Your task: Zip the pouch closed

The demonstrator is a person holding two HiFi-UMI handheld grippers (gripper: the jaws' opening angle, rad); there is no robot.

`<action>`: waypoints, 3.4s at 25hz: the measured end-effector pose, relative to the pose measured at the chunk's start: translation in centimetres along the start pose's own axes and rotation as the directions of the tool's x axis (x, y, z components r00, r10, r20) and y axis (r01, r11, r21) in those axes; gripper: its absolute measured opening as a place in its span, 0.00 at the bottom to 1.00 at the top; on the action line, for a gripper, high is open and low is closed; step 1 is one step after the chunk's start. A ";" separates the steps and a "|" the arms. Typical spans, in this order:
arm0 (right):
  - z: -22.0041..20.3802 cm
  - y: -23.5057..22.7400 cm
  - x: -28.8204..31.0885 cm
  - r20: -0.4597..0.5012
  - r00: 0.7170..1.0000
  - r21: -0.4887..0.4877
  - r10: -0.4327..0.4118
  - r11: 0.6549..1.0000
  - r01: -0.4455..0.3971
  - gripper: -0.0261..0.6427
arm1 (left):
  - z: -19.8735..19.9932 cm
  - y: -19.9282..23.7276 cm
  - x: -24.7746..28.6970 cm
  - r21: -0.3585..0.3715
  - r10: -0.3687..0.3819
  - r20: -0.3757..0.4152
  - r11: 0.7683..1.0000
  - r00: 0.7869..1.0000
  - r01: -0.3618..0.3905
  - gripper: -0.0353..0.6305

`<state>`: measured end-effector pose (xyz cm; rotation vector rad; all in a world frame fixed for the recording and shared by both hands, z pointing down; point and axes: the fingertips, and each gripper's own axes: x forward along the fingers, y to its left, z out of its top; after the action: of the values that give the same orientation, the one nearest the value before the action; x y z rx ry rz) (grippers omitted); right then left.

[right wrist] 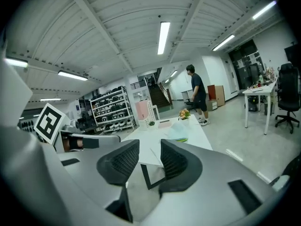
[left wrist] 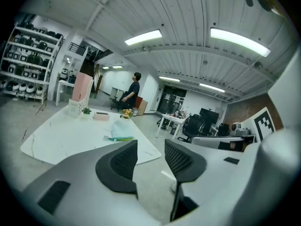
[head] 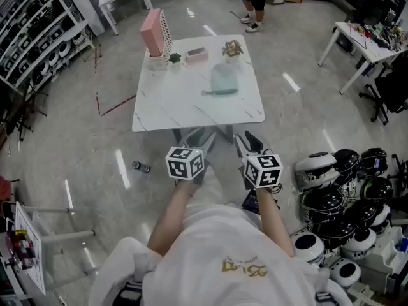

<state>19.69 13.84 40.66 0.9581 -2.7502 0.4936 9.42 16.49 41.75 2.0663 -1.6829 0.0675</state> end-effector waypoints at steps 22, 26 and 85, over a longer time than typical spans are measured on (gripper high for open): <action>-1.4 -5.0 15.0 -0.151 0.963 0.006 -0.225 0.974 0.228 0.25 | 2.0 14.6 10.7 0.079 -0.048 -0.189 0.995 0.981 0.063 0.33; -1.9 -5.8 18.4 -0.191 0.942 0.016 -0.276 0.959 0.284 0.25 | 2.3 17.7 13.8 0.087 -0.081 -0.237 0.991 0.968 0.104 0.33; -10.8 -9.3 36.6 -0.535 0.819 -0.053 -0.206 0.976 0.211 0.24 | -4.7 24.2 28.5 0.257 -0.240 -0.675 0.810 0.698 0.527 0.30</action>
<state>-2.03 -9.82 63.28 0.9338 -2.1124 0.6243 -5.04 -11.01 63.14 2.3147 -0.8315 0.9578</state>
